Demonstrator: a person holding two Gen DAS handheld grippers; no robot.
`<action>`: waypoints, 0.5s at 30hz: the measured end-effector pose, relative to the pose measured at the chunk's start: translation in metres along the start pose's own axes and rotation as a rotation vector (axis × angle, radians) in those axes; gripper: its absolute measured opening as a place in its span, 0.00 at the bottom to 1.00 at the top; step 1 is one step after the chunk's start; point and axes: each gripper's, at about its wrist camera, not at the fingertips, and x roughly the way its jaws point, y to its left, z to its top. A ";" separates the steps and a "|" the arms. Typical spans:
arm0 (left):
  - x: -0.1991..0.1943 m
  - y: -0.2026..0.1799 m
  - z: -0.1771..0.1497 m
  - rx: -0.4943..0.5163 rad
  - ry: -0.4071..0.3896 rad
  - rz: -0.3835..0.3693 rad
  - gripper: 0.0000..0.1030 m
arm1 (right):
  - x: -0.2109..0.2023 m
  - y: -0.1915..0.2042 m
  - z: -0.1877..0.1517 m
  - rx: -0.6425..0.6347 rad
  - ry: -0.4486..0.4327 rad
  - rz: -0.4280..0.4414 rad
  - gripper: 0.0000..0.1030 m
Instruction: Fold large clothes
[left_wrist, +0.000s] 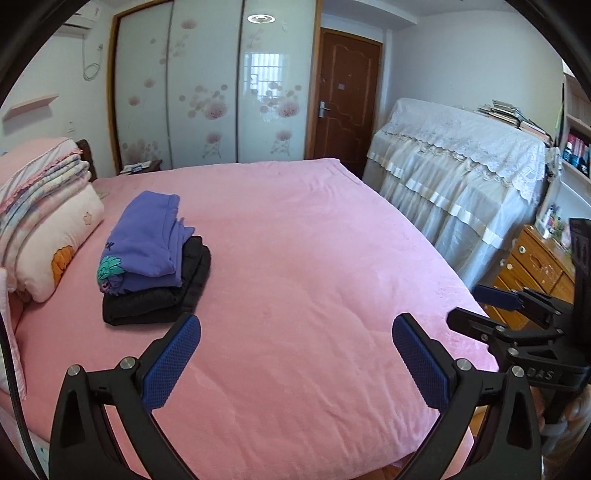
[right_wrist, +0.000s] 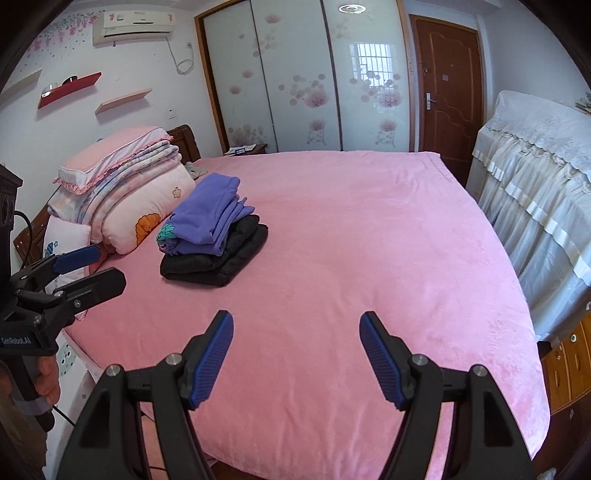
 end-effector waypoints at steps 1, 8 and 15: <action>-0.002 -0.004 -0.004 -0.009 -0.012 0.023 1.00 | -0.005 -0.002 -0.005 0.006 -0.004 0.002 0.69; -0.012 -0.026 -0.023 -0.068 -0.050 0.084 1.00 | -0.027 -0.007 -0.025 0.031 -0.042 -0.077 0.75; -0.023 -0.035 -0.033 -0.102 -0.085 0.167 1.00 | -0.046 -0.013 -0.043 0.107 -0.127 -0.162 0.76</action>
